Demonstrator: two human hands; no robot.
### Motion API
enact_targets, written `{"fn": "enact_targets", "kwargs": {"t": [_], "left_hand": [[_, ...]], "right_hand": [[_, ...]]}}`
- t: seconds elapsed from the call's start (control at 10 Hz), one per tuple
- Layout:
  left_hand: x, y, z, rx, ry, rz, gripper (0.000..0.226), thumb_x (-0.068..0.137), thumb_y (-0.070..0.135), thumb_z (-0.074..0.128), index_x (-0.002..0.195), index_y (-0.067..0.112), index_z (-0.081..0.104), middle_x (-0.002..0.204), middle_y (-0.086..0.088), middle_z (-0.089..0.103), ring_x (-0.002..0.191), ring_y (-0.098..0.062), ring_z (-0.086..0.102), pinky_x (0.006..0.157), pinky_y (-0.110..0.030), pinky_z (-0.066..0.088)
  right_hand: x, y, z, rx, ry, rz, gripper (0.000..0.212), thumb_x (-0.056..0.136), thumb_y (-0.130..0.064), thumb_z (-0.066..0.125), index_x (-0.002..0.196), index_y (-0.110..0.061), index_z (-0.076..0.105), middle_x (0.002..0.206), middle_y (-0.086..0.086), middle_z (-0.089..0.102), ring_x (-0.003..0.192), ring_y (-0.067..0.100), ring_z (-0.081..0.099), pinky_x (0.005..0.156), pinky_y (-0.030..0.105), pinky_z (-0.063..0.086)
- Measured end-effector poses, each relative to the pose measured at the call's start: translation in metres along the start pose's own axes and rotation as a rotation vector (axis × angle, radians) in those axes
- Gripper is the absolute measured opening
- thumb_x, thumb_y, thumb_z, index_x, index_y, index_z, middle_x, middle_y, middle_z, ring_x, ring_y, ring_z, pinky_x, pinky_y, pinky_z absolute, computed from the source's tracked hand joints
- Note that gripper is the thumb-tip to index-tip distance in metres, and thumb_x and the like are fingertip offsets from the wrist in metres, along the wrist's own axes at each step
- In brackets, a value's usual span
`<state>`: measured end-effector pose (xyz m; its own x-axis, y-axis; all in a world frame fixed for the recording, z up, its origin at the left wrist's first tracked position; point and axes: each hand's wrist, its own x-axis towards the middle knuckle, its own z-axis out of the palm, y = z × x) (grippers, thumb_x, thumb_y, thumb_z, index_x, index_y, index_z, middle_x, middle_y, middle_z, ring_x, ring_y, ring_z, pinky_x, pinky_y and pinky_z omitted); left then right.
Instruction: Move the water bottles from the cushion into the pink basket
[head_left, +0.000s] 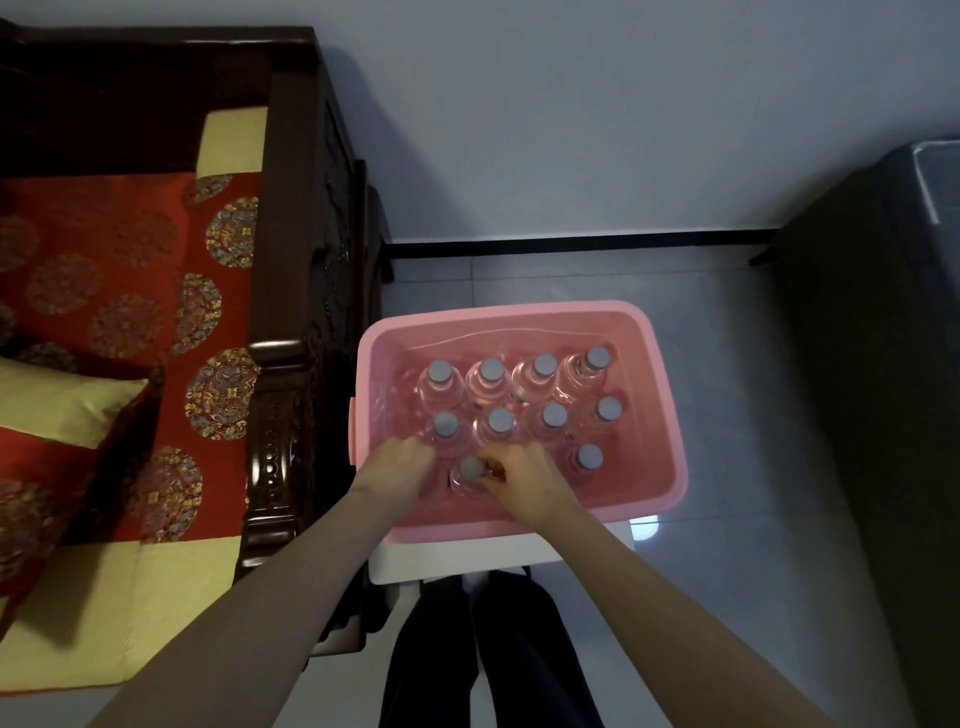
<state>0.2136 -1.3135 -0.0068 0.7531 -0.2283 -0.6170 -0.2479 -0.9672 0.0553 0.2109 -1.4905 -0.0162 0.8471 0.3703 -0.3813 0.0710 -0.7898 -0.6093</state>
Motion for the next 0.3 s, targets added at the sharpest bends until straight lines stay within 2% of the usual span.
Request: {"fn": "enact_targets", "kwargs": {"t": [0.2, 0.3], "left_hand": [[-0.002, -0.001, 0.004, -0.034, -0.022, 0.011, 0.025, 0.082, 0.001, 0.055, 0.102, 0.009, 0.066, 0.109, -0.016, 0.066, 0.104, -0.035, 0.064, 0.085, -0.04, 0.049], [-0.006, -0.005, -0.004, -0.144, -0.09, 0.016, 0.017, 0.083, 0.02, 0.06, 0.096, 0.01, 0.067, 0.104, -0.016, 0.067, 0.097, -0.034, 0.065, 0.08, -0.039, 0.049]], "right_hand": [[-0.004, -0.003, -0.003, -0.041, -0.055, 0.013, 0.004, 0.08, -0.014, 0.057, 0.077, -0.011, 0.058, 0.068, 0.006, 0.054, 0.068, 0.029, 0.057, 0.063, 0.039, 0.051], [-0.01, -0.003, -0.011, -0.051, -0.034, 0.036, 0.008, 0.081, -0.014, 0.053, 0.08, -0.007, 0.058, 0.07, 0.011, 0.062, 0.07, 0.031, 0.06, 0.064, 0.04, 0.052]]}}
